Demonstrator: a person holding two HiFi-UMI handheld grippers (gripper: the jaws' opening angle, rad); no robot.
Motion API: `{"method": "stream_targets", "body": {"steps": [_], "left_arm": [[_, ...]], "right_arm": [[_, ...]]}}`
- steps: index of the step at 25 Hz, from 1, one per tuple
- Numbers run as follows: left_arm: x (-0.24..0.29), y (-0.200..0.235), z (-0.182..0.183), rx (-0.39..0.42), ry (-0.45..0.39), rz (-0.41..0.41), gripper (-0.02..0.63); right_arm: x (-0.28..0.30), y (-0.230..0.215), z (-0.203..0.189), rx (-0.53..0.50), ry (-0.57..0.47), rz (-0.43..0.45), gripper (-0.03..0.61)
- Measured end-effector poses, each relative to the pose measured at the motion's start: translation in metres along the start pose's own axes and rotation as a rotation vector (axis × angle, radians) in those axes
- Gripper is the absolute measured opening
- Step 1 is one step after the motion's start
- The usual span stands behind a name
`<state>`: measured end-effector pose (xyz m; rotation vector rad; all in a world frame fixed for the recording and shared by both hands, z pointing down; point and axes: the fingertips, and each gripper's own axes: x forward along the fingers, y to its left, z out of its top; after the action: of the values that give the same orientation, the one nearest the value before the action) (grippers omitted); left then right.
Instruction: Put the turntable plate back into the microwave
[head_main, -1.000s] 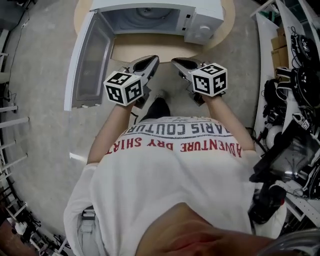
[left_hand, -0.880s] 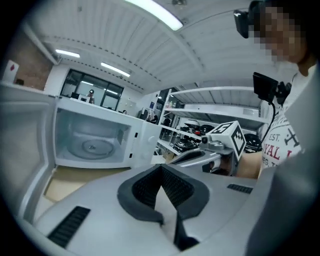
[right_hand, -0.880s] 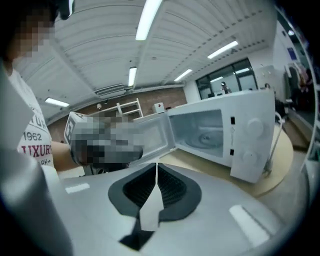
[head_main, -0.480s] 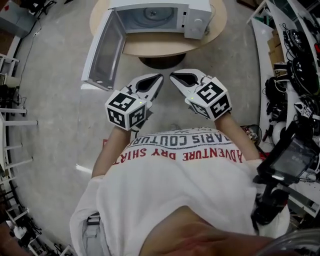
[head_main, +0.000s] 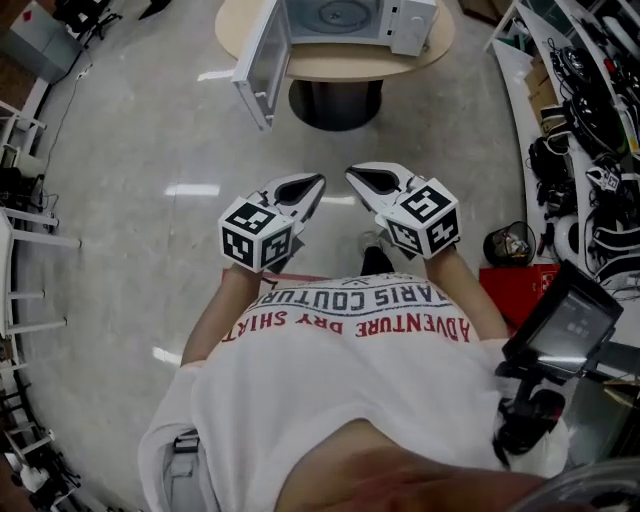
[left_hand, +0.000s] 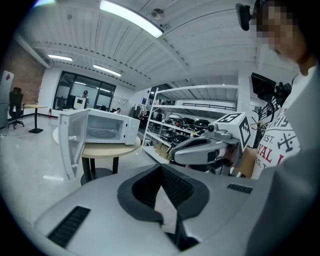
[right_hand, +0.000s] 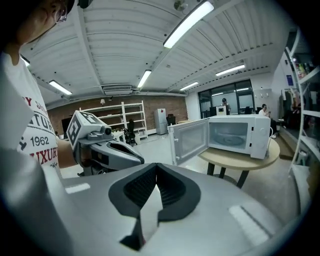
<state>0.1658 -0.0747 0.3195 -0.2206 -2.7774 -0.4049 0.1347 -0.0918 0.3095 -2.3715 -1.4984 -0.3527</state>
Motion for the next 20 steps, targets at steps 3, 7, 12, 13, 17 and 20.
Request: {"method": "stream_targets", "body": {"steps": [3,7,12,13,17,20], "left_arm": [[-0.052,-0.041,-0.021,0.021,-0.016,-0.018,0.002],[-0.102,-0.088,-0.020,0.038,-0.043,-0.054,0.002],[-0.139,-0.132,-0.025,0.028,-0.067,-0.074,0.002],[-0.143,-0.143,-0.032,0.021,-0.073,-0.073,0.002],[-0.147,-0.203,-0.078,0.004,-0.070,-0.073,0.002],[-0.150,-0.258,-0.116,-0.005,-0.050,-0.069,0.002]], "right_arm": [[-0.024,0.064,-0.023,0.031,-0.007,-0.033,0.002],[-0.059,0.124,-0.022,0.039,-0.007,-0.054,0.002],[-0.096,0.167,-0.023,0.051,0.014,-0.068,0.002],[-0.106,0.174,-0.031,0.050,0.018,-0.068,0.002],[-0.152,0.200,-0.081,0.027,0.033,-0.083,0.002],[-0.196,0.227,-0.120,0.018,0.049,-0.087,0.002]]}}
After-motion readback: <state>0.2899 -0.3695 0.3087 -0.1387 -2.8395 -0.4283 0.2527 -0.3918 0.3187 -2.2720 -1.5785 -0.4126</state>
